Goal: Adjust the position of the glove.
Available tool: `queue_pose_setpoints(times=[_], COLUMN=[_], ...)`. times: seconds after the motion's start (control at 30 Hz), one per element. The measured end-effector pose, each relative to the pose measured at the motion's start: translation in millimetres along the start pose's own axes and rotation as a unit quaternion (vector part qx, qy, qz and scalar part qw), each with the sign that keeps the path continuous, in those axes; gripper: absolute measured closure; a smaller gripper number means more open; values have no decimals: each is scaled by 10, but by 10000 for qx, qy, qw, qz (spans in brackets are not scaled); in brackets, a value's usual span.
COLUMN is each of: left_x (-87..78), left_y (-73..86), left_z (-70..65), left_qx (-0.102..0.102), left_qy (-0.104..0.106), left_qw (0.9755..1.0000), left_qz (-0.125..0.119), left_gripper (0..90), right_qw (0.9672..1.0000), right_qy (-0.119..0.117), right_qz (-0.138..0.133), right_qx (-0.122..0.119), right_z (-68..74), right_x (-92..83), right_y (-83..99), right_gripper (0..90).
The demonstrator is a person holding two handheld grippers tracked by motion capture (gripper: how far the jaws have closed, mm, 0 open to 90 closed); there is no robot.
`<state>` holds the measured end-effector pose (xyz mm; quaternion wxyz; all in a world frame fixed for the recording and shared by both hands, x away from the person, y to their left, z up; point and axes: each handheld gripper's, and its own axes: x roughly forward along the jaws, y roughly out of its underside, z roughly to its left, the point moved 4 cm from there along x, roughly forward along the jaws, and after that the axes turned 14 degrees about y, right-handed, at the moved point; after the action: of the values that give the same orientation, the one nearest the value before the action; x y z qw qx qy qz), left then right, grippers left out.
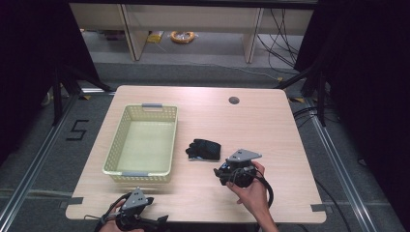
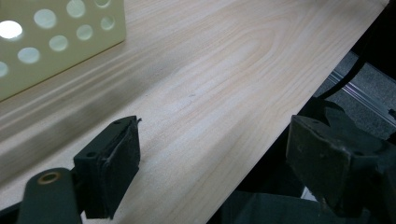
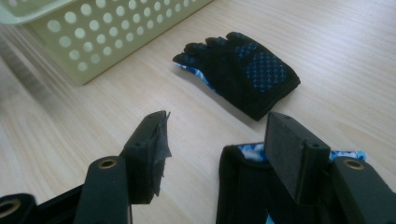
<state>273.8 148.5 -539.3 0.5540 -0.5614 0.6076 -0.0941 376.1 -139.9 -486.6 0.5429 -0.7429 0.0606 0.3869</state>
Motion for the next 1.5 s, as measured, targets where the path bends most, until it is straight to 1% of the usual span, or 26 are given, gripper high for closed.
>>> queue_pose_setpoints(times=[0.03, 0.07, 0.17, 0.27, 0.3, 0.33, 0.47, 0.53, 0.57, 0.6, 0.67, 0.7, 0.73, 0.8, 0.83, 0.87, 0.97, 1.07, 1.1, 1.17, 1.2, 1.27, 1.37, 1.43, 1.47, 1.5], left_x=[-1, -31, -32, -16, -26, -11, -23, -18, -18, -36, -33, -19, -19, -18, -19, -35, -31, -35, -35, -35, -28, -27, -26, -27, -37, -37], left_y=[0, 3, 1, -4, -3, -6, -4, -6, -6, -2, -3, -6, -6, -7, -7, -2, -4, -2, -2, -1, 3, 2, 4, 4, -1, -1], left_z=[1, 32, 25, 9, 17, 10, 18, 12, 12, 23, 22, 12, 11, 11, 10, 19, 16, 17, 17, 16, 7, 6, 16, 14, 27, 27], left_qx=[9, 214, 163, 81, 122, 90, 139, 119, 117, 182, 175, 118, 116, 119, 127, 187, 171, 187, 187, 195, 100, 92, 112, 109, 239, 239], left_qy=[-2, -64, -24, 2, 7, -26, -21, -28, -26, -14, -15, -12, -18, -19, -19, -20, -24, -15, -12, -6, 15, 18, -30, -24, -72, -72], left_qw=[10000, 9996, 9997, 10000, 9999, 10000, 9999, 9999, 9999, 9998, 9998, 9999, 9999, 9999, 9999, 9998, 9998, 9998, 9998, 9998, 9999, 9999, 9999, 9999, 9996, 9996], left_qz=[3, 191, 194, 29, 98, -18, 49, -11, -12, 112, 91, -10, -10, -10, -10, 111, 73, 89, 85, 98, 77, 65, 95, 93, 145, 145], left_gripper=[172, 172, 172, 172, 172, 172, 172, 172, 172, 172, 172, 172, 172, 172, 172, 172, 171, 171, 171, 171, 171, 171, 171, 171, 171, 171], right_qw=[9999, 10000, 10000, 9999, 9999, 9999, 9999, 9999, 9999, 9999, 9999, 10000, 9998, 9998, 9996, 9994, 9992, 9983, 9984, 9980, 9975, 9972, 9973, 9964, 9953, 9953], right_qy=[-28, -9, 39, 22, 22, 32, 26, 25, 28, 43, 24, 21, 29, 56, 67, 96, 129, 97, 93, 66, 46, 82, 155, 212, 231, 231], right_qz=[78, 69, 4, 62, 62, 74, 93, 110, 88, 102, 150, 78, 150, 176, 271, 338, 377, 548, 559, 633, 700, 747, 715, 812, 938, 938], right_qx=[64, 48, -19, -77, -77, -90, -86, -9, -49, -37, 64, -2, 99, 88, 26, -32, -73, -140, -25, -32, 4, 41, 74, 83, -47, -47], right_z=[1, -11, -25, -23, -23, -23, -26, -19, -25, -41, -32, -51, -51, -52, -58, -46, -29, 8, 25, 20, 18, 22, 17, 24, 19, 19], right_x=[0, 36, 89, 166, 166, 213, 316, 332, 365, 421, 432, 467, 527, 558, 581, 645, 719, 812, 856, 908, 960, 976, 1050, 1079, 1116, 1116], right_y=[-19, -60, -106, -218, -218, -274, -370, -394, -411, -449, -459, -474, -486, -494, -499, -515, -525, -525, -529, -525, -520, -515, -512, -504, -474, -474], right_gripper=[407, 406, 406, 410, 410, 418, 440, 442, 445, 452, 457, 460, 460, 461, 467, 473, 488, 501, 502, 502, 500, 499, 487, 479, 472, 472])
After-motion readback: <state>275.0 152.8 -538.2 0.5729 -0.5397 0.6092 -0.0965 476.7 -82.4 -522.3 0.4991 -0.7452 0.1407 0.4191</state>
